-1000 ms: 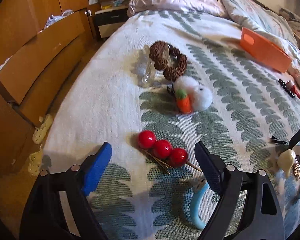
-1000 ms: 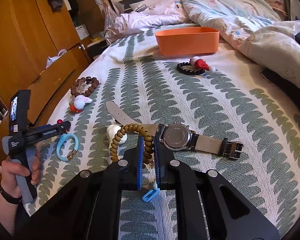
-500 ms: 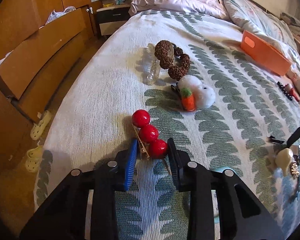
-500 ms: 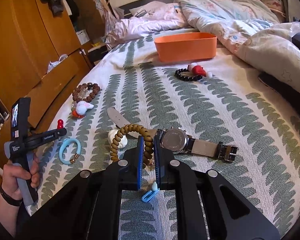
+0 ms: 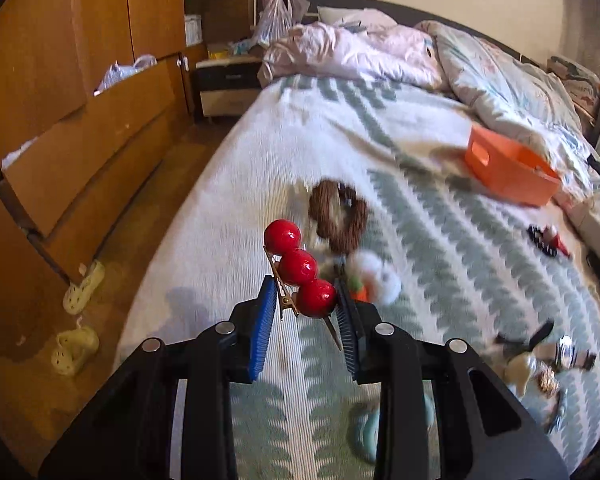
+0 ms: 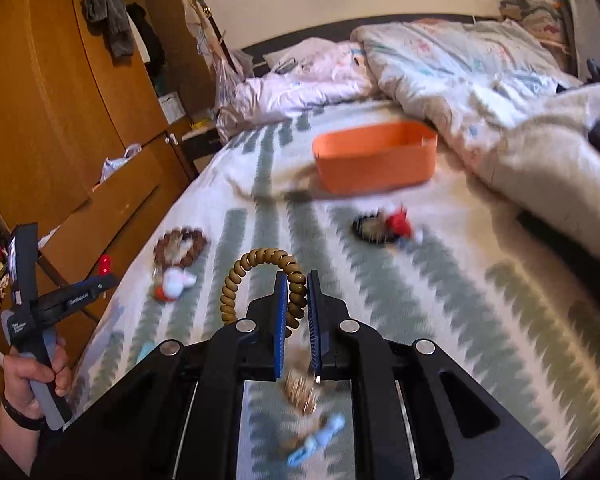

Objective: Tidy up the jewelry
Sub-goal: 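Lift the hairpin with the left tool while the right tool lifts the wooden bracelet, then carry the hairpin with the left tool while the right tool carries the bracelet beside the basket, releasing both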

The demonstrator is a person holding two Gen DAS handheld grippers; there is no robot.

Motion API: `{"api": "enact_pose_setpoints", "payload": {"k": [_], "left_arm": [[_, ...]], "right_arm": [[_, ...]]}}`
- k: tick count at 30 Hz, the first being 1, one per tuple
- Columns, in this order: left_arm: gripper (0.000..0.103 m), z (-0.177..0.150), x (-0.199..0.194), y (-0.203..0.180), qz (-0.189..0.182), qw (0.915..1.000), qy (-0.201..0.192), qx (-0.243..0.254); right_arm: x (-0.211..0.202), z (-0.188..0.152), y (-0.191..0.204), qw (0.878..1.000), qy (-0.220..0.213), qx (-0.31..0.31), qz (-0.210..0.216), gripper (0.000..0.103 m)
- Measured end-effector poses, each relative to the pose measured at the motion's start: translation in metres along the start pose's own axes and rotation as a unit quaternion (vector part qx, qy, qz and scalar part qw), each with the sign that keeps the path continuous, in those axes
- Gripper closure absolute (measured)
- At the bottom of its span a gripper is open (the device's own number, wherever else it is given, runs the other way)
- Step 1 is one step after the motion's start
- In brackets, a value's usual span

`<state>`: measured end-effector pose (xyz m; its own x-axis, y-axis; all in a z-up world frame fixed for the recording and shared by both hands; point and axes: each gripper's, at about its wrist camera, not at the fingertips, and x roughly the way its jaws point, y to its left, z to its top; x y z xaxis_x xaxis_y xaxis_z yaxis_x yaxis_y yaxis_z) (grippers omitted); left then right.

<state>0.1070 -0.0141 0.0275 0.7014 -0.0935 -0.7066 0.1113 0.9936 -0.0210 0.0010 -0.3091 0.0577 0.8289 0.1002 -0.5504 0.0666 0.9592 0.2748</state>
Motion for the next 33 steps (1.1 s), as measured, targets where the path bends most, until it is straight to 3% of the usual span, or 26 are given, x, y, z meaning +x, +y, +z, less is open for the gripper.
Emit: {"api": "enact_pose_setpoints", "payload": {"k": [5,10,24,27,29,31,33], "left_arm": [[0.072,0.032,0.018,0.0,0.004,1.0,-0.006,-0.001],[0.072,0.05,0.042,-0.01,0.007,0.9997,-0.004,0.021],[0.072,0.045,0.089,-0.006,0.012,0.9985,0.045,0.028],[0.066,0.046,0.088,-0.005,0.011,0.9986,0.046,0.025],[0.044,0.046,0.084,-0.005,0.009,0.9989,0.041,0.022],[0.037,0.047,0.076,-0.003,0.01,0.9995,0.027,0.017],[0.036,0.049,0.07,-0.003,0.015,0.9996,0.017,0.018]], "right_arm": [[0.031,0.036,-0.018,1.0,0.003,0.003,-0.026,0.092],[0.079,0.055,-0.043,0.998,0.035,0.022,-0.046,0.092],[0.153,0.056,-0.08,0.992,0.095,0.043,-0.064,0.091],[0.156,0.052,-0.087,0.991,0.106,0.049,-0.062,0.082],[0.152,0.052,-0.092,0.991,0.103,0.054,-0.061,0.079],[0.146,0.053,-0.095,0.992,0.096,0.056,-0.063,0.059],[0.135,0.056,-0.095,0.993,0.081,0.052,-0.063,0.046]]}}
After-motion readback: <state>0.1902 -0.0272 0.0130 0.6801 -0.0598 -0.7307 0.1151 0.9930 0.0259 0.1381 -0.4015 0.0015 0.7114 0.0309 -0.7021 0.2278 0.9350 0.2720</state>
